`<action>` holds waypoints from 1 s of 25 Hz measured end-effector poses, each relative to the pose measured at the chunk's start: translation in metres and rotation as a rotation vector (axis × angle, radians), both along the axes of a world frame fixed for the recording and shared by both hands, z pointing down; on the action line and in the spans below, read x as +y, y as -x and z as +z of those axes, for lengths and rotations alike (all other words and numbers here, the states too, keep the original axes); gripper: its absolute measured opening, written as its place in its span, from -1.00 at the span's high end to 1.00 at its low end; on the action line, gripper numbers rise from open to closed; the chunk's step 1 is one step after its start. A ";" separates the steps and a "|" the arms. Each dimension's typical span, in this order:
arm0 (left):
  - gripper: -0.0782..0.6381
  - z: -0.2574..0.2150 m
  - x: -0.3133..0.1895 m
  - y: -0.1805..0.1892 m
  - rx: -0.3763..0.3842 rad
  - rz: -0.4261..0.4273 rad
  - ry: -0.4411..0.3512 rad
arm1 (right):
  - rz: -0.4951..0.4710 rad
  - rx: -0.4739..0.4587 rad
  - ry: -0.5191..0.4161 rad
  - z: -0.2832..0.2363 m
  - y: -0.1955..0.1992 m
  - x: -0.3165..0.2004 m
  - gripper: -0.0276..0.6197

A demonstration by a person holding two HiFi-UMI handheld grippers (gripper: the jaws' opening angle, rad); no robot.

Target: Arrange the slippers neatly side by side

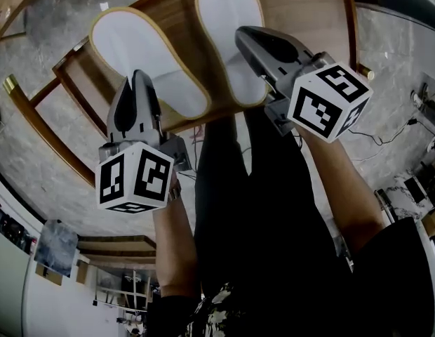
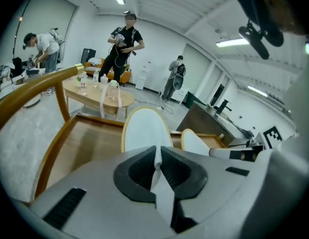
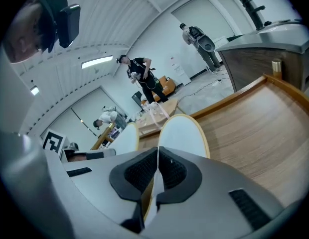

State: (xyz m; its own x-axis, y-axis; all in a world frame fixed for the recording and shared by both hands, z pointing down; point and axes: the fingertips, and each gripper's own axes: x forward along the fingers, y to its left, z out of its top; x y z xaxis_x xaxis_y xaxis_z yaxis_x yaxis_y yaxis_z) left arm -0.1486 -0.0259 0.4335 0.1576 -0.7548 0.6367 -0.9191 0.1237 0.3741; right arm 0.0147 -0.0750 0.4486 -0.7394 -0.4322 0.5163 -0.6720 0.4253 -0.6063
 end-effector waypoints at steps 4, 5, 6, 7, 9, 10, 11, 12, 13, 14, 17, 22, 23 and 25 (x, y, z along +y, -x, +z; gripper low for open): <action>0.73 0.011 -0.008 -0.021 -0.015 0.059 0.012 | 0.007 -0.014 -0.031 -0.007 0.008 -0.004 0.90; 0.73 0.012 -0.010 -0.025 -0.012 0.064 0.014 | 0.010 -0.015 -0.036 -0.008 0.008 -0.005 0.90; 0.73 0.014 -0.013 -0.028 -0.003 0.060 0.015 | 0.016 -0.014 -0.041 -0.008 0.007 -0.006 0.90; 0.73 0.015 -0.015 -0.030 0.007 0.052 0.015 | 0.021 -0.009 -0.046 -0.008 0.007 -0.008 0.90; 0.73 0.021 -0.016 -0.031 0.018 0.038 0.021 | 0.027 0.007 -0.048 -0.002 0.007 -0.008 0.90; 0.73 0.024 -0.015 -0.031 0.021 0.037 0.028 | 0.027 0.013 -0.043 0.002 0.008 -0.006 0.90; 0.73 0.028 -0.013 -0.032 0.026 0.038 0.038 | 0.026 0.017 -0.035 0.007 0.009 -0.004 0.90; 0.73 0.032 -0.011 -0.034 0.033 0.043 0.047 | 0.026 0.019 -0.028 0.011 0.010 -0.002 0.90; 0.73 0.035 -0.010 -0.037 0.039 0.047 0.055 | 0.026 0.019 -0.025 0.014 0.010 0.000 0.90; 0.73 0.037 -0.008 -0.040 0.040 0.051 0.059 | 0.025 0.017 -0.024 0.015 0.010 0.001 0.90; 0.73 0.040 -0.006 -0.043 0.027 0.044 0.060 | 0.012 0.006 -0.023 0.016 0.012 0.004 0.90; 0.73 0.045 -0.006 -0.040 0.007 0.047 0.070 | 0.000 0.018 -0.031 0.015 0.016 0.005 0.90; 0.73 0.047 -0.007 -0.040 0.003 0.047 0.071 | 0.006 0.021 -0.030 0.016 0.015 0.004 0.90; 0.73 0.047 -0.006 -0.037 -0.004 0.041 0.069 | 0.011 0.027 -0.033 0.018 0.014 0.004 0.90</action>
State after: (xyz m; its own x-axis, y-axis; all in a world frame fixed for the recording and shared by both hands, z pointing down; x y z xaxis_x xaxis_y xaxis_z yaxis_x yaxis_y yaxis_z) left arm -0.1118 -0.0324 0.4802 0.1853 -0.7021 0.6875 -0.9253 0.1110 0.3627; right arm 0.0010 -0.0708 0.4664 -0.7203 -0.4573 0.5216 -0.6928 0.4372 -0.5735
